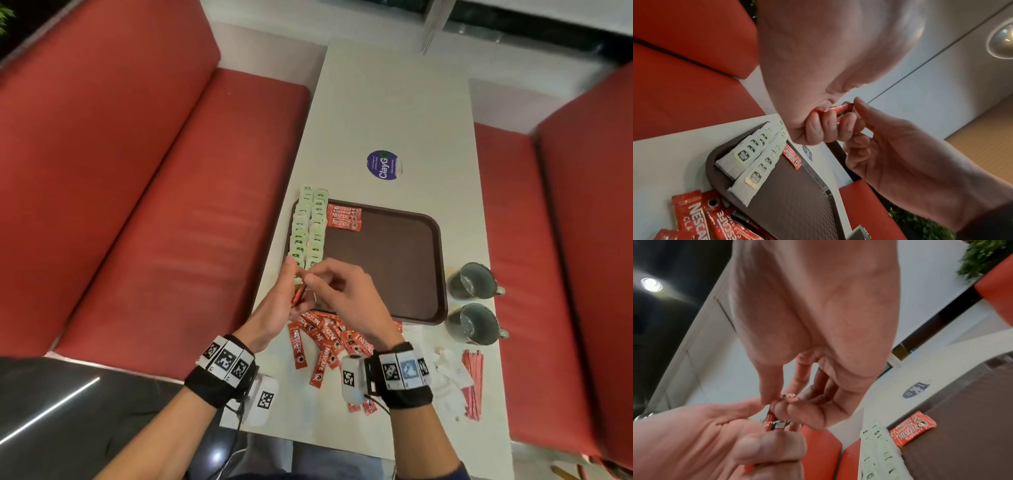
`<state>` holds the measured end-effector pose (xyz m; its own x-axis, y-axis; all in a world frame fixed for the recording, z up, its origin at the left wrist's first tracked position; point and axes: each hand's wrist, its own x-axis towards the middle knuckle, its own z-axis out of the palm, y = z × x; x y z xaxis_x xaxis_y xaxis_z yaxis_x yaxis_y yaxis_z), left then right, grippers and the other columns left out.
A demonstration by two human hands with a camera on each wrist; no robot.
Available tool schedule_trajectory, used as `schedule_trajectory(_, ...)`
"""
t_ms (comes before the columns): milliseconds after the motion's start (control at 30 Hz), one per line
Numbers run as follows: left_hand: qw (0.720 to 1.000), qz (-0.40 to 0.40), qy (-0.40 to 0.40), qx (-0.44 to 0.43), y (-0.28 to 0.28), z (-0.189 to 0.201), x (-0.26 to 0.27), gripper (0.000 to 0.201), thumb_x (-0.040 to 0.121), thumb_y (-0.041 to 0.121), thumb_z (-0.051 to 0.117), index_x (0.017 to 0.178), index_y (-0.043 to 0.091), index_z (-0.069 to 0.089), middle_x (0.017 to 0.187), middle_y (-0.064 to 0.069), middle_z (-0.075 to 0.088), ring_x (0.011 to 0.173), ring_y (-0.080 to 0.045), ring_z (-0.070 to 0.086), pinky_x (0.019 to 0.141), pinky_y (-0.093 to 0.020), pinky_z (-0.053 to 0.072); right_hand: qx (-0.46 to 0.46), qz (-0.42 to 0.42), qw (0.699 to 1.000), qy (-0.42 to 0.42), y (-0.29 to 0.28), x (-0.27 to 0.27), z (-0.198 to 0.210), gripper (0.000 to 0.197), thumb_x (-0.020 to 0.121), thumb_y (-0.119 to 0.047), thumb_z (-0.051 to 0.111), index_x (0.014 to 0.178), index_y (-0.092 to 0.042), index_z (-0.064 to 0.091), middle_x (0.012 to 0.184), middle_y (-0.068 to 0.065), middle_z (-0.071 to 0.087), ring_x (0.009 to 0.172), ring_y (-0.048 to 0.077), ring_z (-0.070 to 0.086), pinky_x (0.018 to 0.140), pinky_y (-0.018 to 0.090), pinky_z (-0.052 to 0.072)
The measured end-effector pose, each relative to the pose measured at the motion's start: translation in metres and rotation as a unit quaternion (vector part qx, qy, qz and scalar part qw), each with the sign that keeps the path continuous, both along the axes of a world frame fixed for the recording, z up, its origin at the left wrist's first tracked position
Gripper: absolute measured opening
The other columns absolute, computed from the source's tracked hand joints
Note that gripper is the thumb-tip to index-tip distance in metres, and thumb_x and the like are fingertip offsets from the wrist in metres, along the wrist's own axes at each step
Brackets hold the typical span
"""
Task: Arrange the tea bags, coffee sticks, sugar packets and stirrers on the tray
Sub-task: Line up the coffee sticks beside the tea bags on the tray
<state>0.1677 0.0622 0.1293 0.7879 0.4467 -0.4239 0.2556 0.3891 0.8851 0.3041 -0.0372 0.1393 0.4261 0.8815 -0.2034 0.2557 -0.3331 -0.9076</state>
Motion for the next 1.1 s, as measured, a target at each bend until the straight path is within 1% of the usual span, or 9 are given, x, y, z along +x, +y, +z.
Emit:
schedule_trajectory(33, 1.000, -0.002, 0.009, 0.014, -0.003, 0.004, -0.001, 0.061, 0.115, 0.055, 0.008, 0.116, 0.025, 0.061, 0.068, -0.005, 0.061, 0.059, -0.018, 0.048, 0.058, -0.037, 0.040, 0.012, -0.010, 1.000, 0.025, -0.006, -0.003, 0.002, 0.012, 0.107, -0.036, 0.072, 0.108, -0.026, 0.078, 0.084, -0.001, 0.080, 0.080, 0.014, 0.078, 0.077, 0.029, 0.061)
schedule_trajectory(100, 0.998, 0.000, 0.033, 0.044, -0.004, 0.003, -0.005, 0.050, 0.118, 0.047, 0.015, 0.118, 0.013, 0.052, 0.084, 0.000, 0.067, 0.065, 0.000, 0.058, 0.065, -0.017, 0.048, 0.023, -0.028, 0.999, 0.037, -0.016, -0.007, 0.002, 0.008, 0.105, -0.029, 0.075, 0.105, -0.021, 0.076, 0.086, -0.003, 0.082, 0.085, 0.013, 0.080, 0.084, 0.030, 0.064)
schedule_trajectory(233, 0.985, -0.006, 0.078, 0.154, 0.001, -0.012, -0.011, 0.014, 0.112, 0.036, 0.055, 0.123, 0.027, 0.055, 0.112, 0.007, 0.072, 0.091, 0.008, 0.067, 0.093, -0.027, 0.053, 0.019, -0.109, 0.994, 0.019, -0.032, -0.009, -0.010, 0.013, 0.096, -0.021, 0.084, 0.100, -0.023, 0.072, 0.095, -0.003, 0.079, 0.093, 0.014, 0.078, 0.091, 0.042, 0.065)
schedule_trajectory(367, 0.971, 0.067, 0.043, 0.225, 0.005, -0.013, -0.016, 0.030, 0.098, 0.021, 0.080, 0.124, 0.029, 0.067, 0.114, 0.009, 0.075, 0.105, 0.001, 0.071, 0.093, -0.024, 0.060, 0.051, -0.176, 0.976, 0.116, -0.044, -0.007, -0.018, 0.021, 0.101, -0.013, 0.077, 0.114, -0.016, 0.061, 0.098, 0.007, 0.083, 0.093, 0.024, 0.082, 0.095, 0.051, 0.065)
schedule_trajectory(600, 0.949, 0.090, 0.021, 0.301, 0.006, -0.009, -0.007, 0.023, 0.092, 0.022, 0.086, 0.114, 0.025, 0.080, 0.099, 0.012, 0.080, 0.097, -0.007, 0.076, 0.086, -0.024, 0.062, -0.056, -0.106, 0.993, -0.001, -0.044, -0.005, -0.031, 0.013, 0.099, -0.031, 0.081, 0.104, -0.032, 0.068, 0.094, -0.015, 0.081, 0.088, -0.003, 0.076, 0.081, 0.021, 0.056)
schedule_trajectory(733, 0.935, 0.038, 0.036, 0.352, 0.003, -0.010, -0.002, 0.023, 0.090, 0.019, 0.088, 0.111, 0.025, 0.080, 0.097, 0.014, 0.078, 0.096, -0.001, 0.073, 0.081, -0.015, 0.059, -0.026, -0.079, 0.993, -0.078, -0.043, -0.004, -0.029, 0.009, 0.096, -0.039, 0.084, 0.100, -0.034, 0.077, 0.089, -0.018, 0.076, 0.088, -0.002, 0.071, 0.074, 0.010, 0.053)
schedule_trajectory(867, 0.937, 0.011, 0.026, 0.349, 0.000, -0.012, 0.000, 0.022, 0.095, 0.026, 0.083, 0.117, 0.025, 0.078, 0.103, 0.015, 0.077, 0.103, -0.002, 0.072, 0.085, -0.015, 0.059, 0.010, -0.105, 0.992, -0.071, -0.044, 0.000, -0.028, 0.007, 0.097, -0.038, 0.083, 0.097, -0.032, 0.078, 0.085, -0.013, 0.076, 0.084, 0.005, 0.073, 0.074, 0.015, 0.056)
schedule_trajectory(967, 0.948, -0.013, 0.035, 0.315, 0.000, -0.020, -0.001, 0.026, 0.098, 0.033, 0.081, 0.122, 0.027, 0.076, 0.108, 0.016, 0.078, 0.106, 0.000, 0.072, 0.089, -0.019, 0.060, 0.041, -0.149, 0.986, 0.055, -0.045, 0.002, -0.024, 0.010, 0.104, -0.030, 0.075, 0.108, -0.021, 0.074, 0.093, -0.001, 0.082, 0.089, 0.018, 0.079, 0.085, 0.033, 0.066)
schedule_trajectory(1100, 0.960, 0.018, 0.038, 0.275, 0.001, -0.026, -0.003, 0.008, 0.100, 0.026, 0.079, 0.105, 0.020, 0.079, 0.089, 0.009, 0.078, 0.085, -0.006, 0.074, 0.079, -0.025, 0.062, 0.038, -0.169, 0.966, 0.193, -0.049, 0.004, -0.022, 0.015, 0.108, -0.020, 0.069, 0.116, -0.008, 0.072, 0.102, 0.011, 0.082, 0.099, 0.034, 0.078, 0.092, 0.040, 0.065)
